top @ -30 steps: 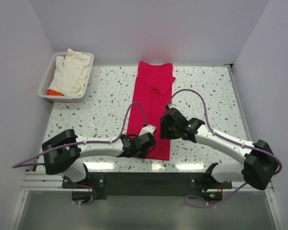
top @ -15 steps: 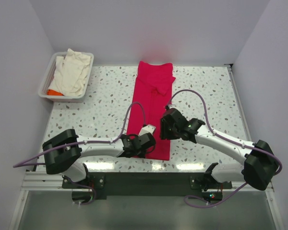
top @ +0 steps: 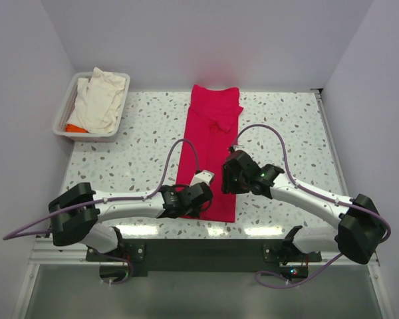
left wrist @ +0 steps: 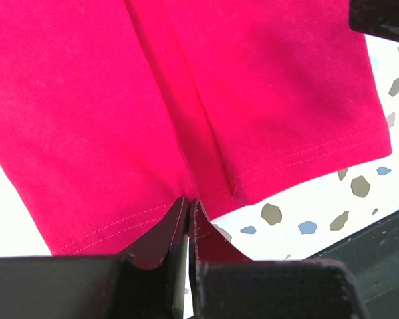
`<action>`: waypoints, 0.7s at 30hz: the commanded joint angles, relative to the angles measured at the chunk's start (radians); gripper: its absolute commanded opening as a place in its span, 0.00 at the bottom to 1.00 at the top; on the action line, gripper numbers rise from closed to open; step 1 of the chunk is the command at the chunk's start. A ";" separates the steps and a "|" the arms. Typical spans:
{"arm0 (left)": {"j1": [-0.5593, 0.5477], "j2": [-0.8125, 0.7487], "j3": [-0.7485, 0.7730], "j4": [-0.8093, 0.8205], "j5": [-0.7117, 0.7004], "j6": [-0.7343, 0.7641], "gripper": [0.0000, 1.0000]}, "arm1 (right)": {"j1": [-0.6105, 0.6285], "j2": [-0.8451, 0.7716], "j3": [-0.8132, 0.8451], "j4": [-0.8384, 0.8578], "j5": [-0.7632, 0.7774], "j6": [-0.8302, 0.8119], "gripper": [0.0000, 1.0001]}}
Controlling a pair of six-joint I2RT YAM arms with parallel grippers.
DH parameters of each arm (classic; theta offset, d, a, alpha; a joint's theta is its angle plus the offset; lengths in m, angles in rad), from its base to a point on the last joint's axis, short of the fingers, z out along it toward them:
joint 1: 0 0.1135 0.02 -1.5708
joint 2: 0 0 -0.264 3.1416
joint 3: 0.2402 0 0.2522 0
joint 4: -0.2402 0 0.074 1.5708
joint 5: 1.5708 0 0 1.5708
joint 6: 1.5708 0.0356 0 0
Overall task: Fold and stack the t-shirts
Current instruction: Fold the tshirt
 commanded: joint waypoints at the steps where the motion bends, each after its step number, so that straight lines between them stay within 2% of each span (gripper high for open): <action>1: -0.007 -0.027 0.013 0.017 0.027 0.011 0.01 | 0.001 -0.031 -0.003 0.024 0.003 0.012 0.48; 13: -0.008 -0.099 -0.019 0.037 0.047 -0.007 0.00 | 0.000 -0.026 -0.006 0.026 0.005 0.010 0.48; 21: -0.008 -0.071 -0.039 0.094 0.105 0.013 0.00 | 0.001 -0.020 -0.009 0.030 0.003 0.012 0.48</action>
